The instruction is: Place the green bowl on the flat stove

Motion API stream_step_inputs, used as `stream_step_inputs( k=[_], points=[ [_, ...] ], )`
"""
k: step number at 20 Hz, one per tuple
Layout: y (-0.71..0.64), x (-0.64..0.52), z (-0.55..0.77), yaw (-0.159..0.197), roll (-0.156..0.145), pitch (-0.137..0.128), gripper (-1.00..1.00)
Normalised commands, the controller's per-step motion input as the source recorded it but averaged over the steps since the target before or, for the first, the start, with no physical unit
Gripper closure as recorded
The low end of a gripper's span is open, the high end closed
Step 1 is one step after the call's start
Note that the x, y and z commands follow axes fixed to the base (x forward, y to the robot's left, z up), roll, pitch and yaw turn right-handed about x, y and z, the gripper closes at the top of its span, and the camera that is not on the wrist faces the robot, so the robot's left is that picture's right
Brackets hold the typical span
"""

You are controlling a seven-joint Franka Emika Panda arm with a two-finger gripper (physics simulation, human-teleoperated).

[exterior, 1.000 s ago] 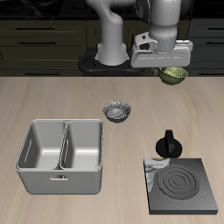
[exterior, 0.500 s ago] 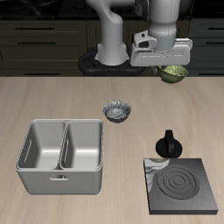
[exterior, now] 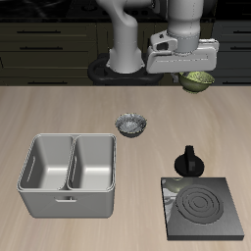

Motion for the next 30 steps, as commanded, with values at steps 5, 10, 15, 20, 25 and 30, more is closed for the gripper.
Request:
stream_step_inputs(
  k=[5,10,15,20,25,30],
  points=[
    [0.12,0.30,0.12,0.019,0.019,0.002,1.00],
    [0.09,0.31,0.16,-0.015,0.021,0.000,1.00],
    [0.11,0.38,0.10,0.030,0.001,-0.002,1.00],
    [0.10,0.49,0.15,0.023,-0.003,-0.009,1.00],
    [0.03,0.46,0.02,-0.015,0.007,0.011,1.00],
    [0.00,0.52,0.02,0.056,-0.027,-0.010,1.00]
  ],
)
